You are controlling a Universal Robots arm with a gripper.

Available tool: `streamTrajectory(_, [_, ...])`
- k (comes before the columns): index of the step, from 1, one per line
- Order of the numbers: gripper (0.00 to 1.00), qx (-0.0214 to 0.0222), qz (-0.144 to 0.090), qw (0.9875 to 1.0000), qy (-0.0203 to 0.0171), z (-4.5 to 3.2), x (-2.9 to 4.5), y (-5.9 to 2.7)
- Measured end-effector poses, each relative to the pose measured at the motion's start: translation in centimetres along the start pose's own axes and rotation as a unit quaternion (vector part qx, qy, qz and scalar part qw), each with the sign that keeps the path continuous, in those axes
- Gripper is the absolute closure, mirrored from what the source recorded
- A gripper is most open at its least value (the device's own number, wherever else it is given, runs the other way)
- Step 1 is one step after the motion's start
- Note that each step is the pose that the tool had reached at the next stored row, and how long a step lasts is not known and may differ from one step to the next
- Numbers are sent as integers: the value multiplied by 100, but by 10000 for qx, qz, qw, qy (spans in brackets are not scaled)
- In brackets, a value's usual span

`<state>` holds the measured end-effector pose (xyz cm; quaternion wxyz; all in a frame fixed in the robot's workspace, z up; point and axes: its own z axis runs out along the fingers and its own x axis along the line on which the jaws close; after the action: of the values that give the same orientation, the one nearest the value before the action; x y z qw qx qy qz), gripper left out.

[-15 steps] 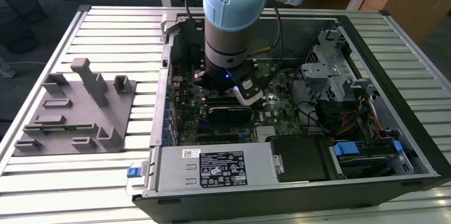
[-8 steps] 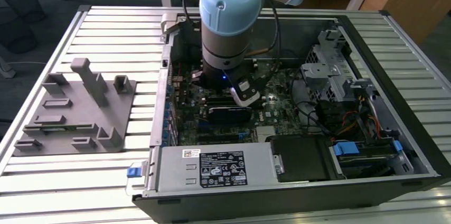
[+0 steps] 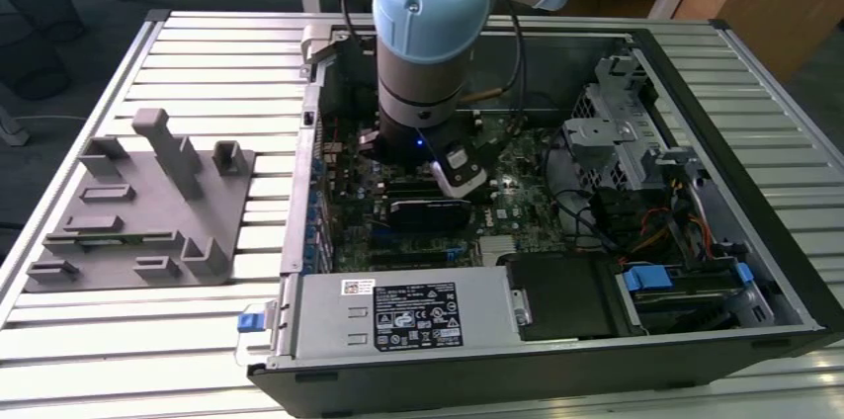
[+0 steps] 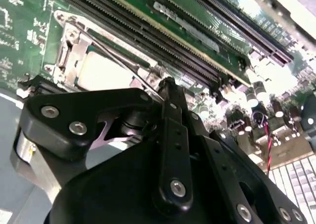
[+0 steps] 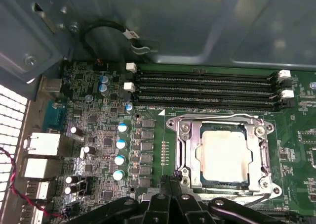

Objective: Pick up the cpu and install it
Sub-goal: 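Install the second cpu locking lever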

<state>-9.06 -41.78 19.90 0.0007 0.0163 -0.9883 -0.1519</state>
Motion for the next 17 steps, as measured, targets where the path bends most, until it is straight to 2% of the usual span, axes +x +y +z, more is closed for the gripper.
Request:
streamTrajectory(12, [89, -1, 0, 10000, -1, -341, -1, 108])
streamTrajectory(15, [89, 3, 0, 10000, 0, -397, -2, 125])
streamTrajectory(17, [89, 24, 0, 10000, 0, -413, -4, 131])
